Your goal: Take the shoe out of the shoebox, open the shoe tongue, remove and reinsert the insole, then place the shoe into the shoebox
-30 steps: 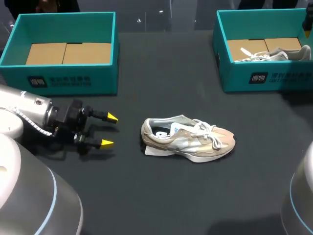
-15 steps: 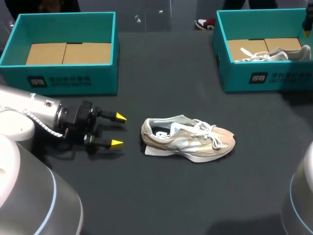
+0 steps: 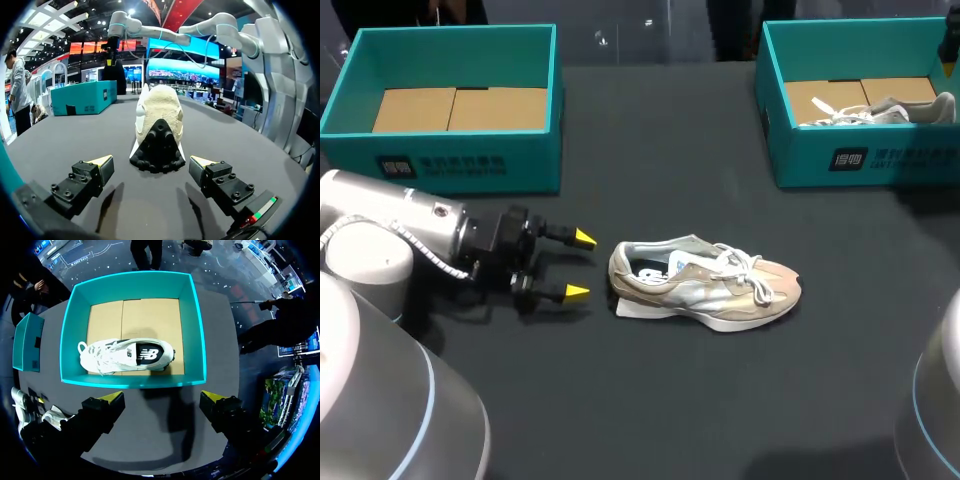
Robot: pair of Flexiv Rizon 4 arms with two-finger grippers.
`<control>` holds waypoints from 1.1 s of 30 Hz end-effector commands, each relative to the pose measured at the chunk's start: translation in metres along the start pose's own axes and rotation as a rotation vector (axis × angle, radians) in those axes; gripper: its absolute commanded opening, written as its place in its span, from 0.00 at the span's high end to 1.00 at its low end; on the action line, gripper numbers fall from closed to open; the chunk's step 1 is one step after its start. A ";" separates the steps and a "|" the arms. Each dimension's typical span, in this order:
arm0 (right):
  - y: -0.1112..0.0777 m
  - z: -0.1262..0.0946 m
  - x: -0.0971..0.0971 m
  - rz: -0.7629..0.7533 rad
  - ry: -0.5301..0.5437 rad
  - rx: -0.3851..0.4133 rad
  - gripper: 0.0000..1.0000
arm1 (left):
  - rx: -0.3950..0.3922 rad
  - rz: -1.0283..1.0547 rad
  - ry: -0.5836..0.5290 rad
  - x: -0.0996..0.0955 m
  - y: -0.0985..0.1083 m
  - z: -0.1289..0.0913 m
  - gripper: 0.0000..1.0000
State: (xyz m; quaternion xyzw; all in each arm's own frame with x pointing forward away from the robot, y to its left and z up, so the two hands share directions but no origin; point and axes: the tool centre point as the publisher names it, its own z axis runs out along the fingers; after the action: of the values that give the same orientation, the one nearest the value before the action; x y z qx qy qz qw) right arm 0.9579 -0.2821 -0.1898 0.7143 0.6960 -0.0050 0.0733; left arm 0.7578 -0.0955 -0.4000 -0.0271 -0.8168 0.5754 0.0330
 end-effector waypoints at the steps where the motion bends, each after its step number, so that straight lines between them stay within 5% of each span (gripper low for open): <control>1: -0.001 0.000 0.000 0.001 -0.001 -0.002 0.00 | -0.002 0.002 -0.007 0.000 -0.001 0.008 0.00; 33: -0.001 0.000 0.000 0.001 -0.001 -0.002 0.00 | 0.005 -0.068 -0.026 0.007 -0.009 0.047 0.00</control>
State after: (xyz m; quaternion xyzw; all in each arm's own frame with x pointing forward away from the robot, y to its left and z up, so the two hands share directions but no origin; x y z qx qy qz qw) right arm 0.9579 -0.2821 -0.1898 0.7143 0.6960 -0.0050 0.0733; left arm 0.7468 -0.1381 -0.4049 0.0071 -0.8159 0.5765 0.0428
